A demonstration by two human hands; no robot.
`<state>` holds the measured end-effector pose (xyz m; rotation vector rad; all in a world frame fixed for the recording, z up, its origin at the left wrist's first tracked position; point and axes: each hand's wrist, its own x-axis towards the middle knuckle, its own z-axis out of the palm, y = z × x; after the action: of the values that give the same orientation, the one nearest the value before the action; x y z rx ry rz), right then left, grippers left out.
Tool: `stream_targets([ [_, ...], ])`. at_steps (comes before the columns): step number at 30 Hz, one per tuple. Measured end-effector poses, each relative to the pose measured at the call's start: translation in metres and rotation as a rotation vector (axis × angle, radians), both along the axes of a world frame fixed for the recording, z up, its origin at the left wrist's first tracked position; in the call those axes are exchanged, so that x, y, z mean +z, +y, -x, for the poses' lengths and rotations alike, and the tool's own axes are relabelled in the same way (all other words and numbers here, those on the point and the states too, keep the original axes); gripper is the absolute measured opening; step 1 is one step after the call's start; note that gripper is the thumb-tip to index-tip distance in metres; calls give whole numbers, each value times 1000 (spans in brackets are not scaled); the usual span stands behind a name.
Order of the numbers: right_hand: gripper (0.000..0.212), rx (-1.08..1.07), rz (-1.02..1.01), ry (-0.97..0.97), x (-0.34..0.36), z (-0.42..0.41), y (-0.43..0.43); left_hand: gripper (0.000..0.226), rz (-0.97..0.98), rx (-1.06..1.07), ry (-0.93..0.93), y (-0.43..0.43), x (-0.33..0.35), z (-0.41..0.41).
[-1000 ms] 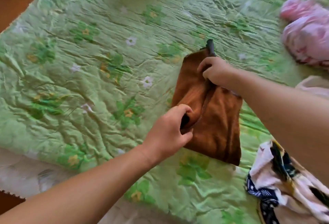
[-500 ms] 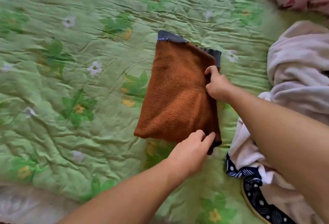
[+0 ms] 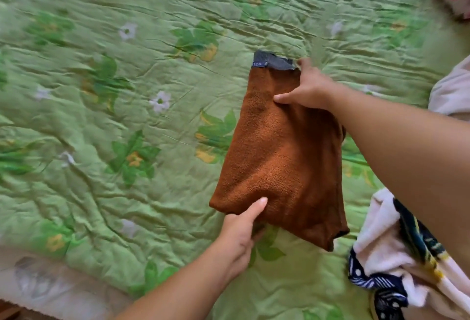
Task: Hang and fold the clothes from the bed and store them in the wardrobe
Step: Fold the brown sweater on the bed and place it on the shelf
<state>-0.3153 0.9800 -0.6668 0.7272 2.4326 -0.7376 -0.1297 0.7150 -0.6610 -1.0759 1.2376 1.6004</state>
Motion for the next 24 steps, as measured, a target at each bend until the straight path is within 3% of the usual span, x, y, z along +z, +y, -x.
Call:
stream_targets([
  [1, 120, -15, 7, -42, 1, 3, 1, 30, -7, 48, -6, 2, -1, 1],
  [5, 78, -121, 131, -172, 15, 2, 8, 28, 85, 89, 40, -3, 2, 6],
  [8, 67, -232, 266, -192, 35, -25, 13, 21, 205, 90, 256, -32, 13, 42],
  [11, 57, -430, 481, -103, 44, -73, 3, 27, 299, -115, 565, -75, 29, 105],
  [14, 64, -644, 643, 47, 39, -123, -34, 33, 413, -367, 735, -107, 33, 164],
  [17, 71, -656, 421, 116, 26, -155, -72, 52, 610, -651, 841, -120, 17, 192],
  [20, 88, -493, -71, 229, 20, -171, -104, 70, 818, -1009, 923, -121, 2, 183],
  [22, 85, -182, -335, 327, 17, -171, -129, 70, 963, -1241, 1171, -118, -4, 173],
  [24, 84, 160, -436, 323, 7, -161, -149, 73, 1035, -1424, 1412, -112, -10, 164],
])
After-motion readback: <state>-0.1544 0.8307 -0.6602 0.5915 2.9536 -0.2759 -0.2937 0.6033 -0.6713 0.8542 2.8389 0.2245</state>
